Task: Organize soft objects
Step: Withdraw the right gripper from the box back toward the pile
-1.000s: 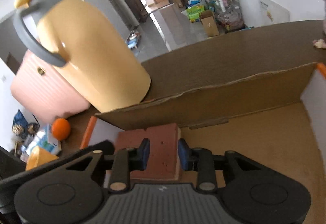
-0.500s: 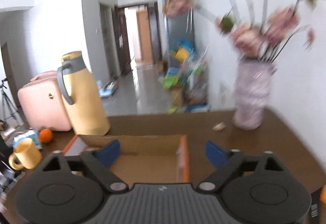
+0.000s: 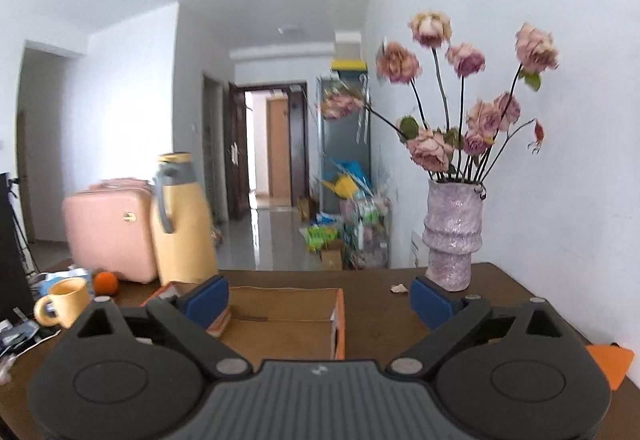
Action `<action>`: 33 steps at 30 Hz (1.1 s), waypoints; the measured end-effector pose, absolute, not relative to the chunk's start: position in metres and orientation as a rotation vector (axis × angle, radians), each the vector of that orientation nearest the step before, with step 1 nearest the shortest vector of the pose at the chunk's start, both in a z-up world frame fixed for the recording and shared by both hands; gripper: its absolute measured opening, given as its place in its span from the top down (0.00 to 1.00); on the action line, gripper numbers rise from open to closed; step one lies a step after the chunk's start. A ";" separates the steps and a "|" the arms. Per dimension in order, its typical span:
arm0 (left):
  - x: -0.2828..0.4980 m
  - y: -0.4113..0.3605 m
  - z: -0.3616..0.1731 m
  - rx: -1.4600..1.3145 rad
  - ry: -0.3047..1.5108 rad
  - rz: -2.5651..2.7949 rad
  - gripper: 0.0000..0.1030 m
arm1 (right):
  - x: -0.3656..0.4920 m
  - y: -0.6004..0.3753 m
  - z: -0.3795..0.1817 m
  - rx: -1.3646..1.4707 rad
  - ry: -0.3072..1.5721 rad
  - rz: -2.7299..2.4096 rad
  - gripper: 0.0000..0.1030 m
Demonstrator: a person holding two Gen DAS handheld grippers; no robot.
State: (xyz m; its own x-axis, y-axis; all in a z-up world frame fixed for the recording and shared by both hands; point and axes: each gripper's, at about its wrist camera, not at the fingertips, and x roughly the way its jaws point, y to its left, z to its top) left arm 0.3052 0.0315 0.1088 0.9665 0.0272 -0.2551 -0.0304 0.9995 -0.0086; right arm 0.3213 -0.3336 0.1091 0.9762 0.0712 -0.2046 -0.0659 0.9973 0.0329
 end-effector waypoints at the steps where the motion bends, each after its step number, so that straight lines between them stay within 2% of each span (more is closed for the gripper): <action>1: 0.291 0.032 0.103 -0.013 0.251 0.019 0.00 | 0.302 -0.330 0.102 0.021 0.189 0.080 0.03; 8: 0.174 0.029 0.055 0.030 0.163 -0.084 0.00 | 0.178 -0.308 0.051 0.012 0.085 0.137 0.00; 16: 0.097 0.028 0.003 0.004 0.265 -0.125 0.00 | 0.084 -0.289 -0.013 0.052 0.129 0.124 0.00; 23: 0.094 0.041 -0.004 0.000 0.284 -0.087 0.00 | 0.081 -0.292 -0.018 0.093 0.149 0.154 0.00; 27: 0.115 0.040 -0.008 -0.024 0.324 -0.084 0.00 | 0.098 -0.272 -0.020 0.027 0.182 0.238 0.03; 29: 0.130 0.039 -0.010 -0.035 0.349 -0.086 0.01 | 0.113 -0.260 -0.020 -0.014 0.198 0.266 0.07; 31: 0.149 0.040 -0.009 -0.068 0.370 -0.102 0.06 | 0.135 -0.252 -0.018 -0.028 0.233 0.296 0.14; 33: 0.175 0.041 -0.008 -0.112 0.401 -0.122 0.12 | 0.163 -0.247 -0.014 -0.010 0.273 0.323 0.17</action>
